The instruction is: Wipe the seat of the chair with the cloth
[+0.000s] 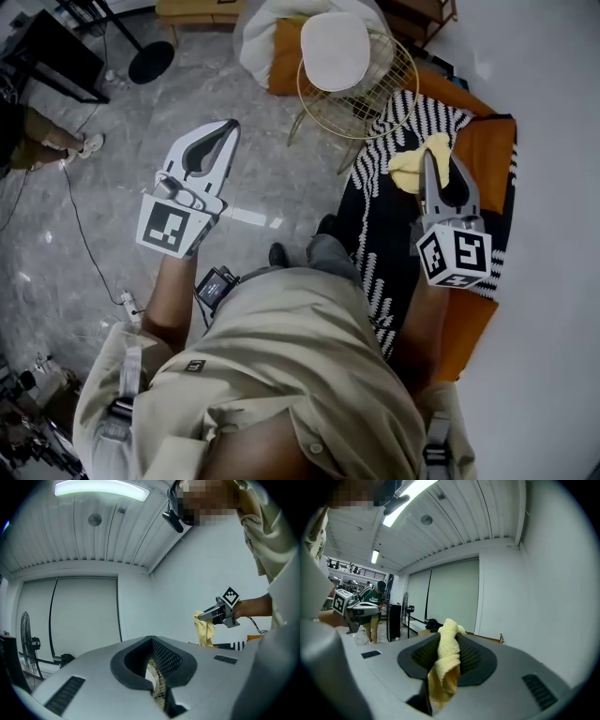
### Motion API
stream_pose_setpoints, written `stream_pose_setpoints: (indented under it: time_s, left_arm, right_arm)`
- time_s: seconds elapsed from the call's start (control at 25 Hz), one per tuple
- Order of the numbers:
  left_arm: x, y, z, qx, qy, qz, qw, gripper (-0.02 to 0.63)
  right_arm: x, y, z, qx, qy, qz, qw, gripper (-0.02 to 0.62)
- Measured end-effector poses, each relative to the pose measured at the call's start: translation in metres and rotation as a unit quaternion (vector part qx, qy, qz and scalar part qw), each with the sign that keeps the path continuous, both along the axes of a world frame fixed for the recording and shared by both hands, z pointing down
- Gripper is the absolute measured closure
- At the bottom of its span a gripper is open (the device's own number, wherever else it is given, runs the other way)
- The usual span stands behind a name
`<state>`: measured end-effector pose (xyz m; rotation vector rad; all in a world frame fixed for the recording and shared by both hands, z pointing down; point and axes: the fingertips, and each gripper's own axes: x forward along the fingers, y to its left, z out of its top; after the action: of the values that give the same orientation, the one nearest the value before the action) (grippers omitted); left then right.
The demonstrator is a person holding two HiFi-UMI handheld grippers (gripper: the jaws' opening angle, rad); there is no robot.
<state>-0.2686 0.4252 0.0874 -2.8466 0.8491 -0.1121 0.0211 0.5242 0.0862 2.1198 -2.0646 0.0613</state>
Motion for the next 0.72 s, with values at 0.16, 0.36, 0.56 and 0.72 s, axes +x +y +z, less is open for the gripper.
stream_pose_setpoints:
  time_s: [0.16,0.36,0.56,0.72]
  left_arm:
    - [0.014,-0.022,0.008,-0.007,-0.009,-0.016,0.9998,0.59]
    - [0.049,-0.055,0.016,-0.03,-0.018,-0.053,0.998,0.591]
    - [0.114,-0.087,0.006,-0.019,-0.03,-0.042,0.9985,0.59]
    - [0.139,-0.116,-0.003,0.004,-0.06,-0.052,0.9968,0.591]
  right_arm:
    - [0.025,-0.032,0.011,-0.005,-0.007,-0.002,1.0,0.482]
    - [0.064,-0.083,0.021,-0.009,-0.025,-0.028,0.999,0.482]
    - [0.106,-0.131,0.025,-0.018,-0.032,-0.057,0.998,0.482]
    - [0.136,-0.17,0.031,-0.024,-0.037,-0.078,0.996,0.482]
